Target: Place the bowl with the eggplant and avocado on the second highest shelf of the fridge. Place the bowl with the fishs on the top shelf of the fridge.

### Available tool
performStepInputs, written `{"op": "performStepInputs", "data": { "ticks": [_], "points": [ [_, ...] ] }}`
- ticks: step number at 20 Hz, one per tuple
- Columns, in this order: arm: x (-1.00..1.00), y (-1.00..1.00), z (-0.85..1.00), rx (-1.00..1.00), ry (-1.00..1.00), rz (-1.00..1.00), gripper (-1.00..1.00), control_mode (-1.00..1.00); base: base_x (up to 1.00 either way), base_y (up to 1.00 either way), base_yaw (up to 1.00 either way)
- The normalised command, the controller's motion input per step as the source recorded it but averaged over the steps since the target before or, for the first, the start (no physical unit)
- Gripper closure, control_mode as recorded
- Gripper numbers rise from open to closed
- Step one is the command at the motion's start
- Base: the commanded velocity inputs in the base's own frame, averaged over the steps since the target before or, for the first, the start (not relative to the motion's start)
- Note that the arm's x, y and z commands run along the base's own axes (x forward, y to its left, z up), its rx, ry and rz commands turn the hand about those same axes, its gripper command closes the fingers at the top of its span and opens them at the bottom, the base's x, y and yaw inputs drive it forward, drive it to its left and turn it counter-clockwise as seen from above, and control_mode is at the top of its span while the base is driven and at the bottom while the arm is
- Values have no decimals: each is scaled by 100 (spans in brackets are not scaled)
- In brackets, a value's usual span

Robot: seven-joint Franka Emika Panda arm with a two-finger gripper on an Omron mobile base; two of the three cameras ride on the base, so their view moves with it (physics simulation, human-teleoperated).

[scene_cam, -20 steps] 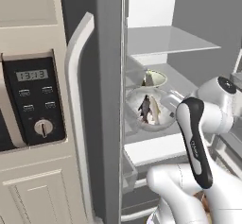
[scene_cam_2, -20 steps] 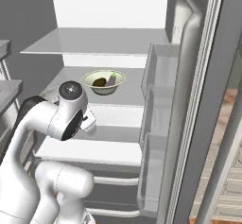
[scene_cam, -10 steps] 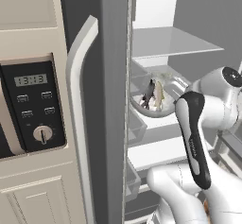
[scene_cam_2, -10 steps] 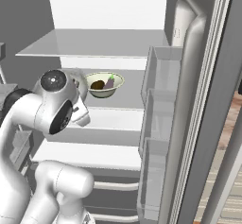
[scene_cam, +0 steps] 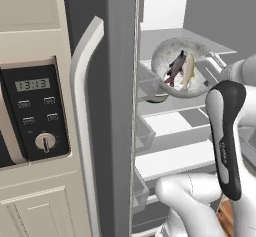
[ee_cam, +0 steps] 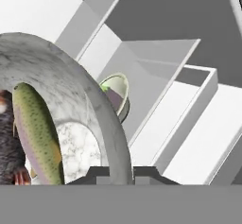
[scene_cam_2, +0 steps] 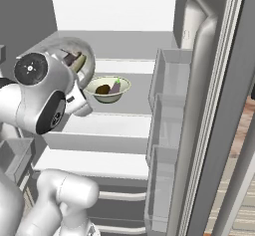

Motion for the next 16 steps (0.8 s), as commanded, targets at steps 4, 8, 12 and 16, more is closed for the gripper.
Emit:
{"op": "performStepInputs", "data": {
  "ticks": [4, 8, 12, 16],
  "points": [
    [65, -8, 57, 0, -16, -5, 100, -100, 0, 0, 0],
    [100, 0, 2, 0, 0, 0, 100, -100, 0, 0, 0],
    [100, 0, 0, 0, 2, -2, 100, -100, 0, 0, 0],
    [100, 0, 0, 0, 1, -5, 100, -100, 0, 0, 0]
  ]
}}
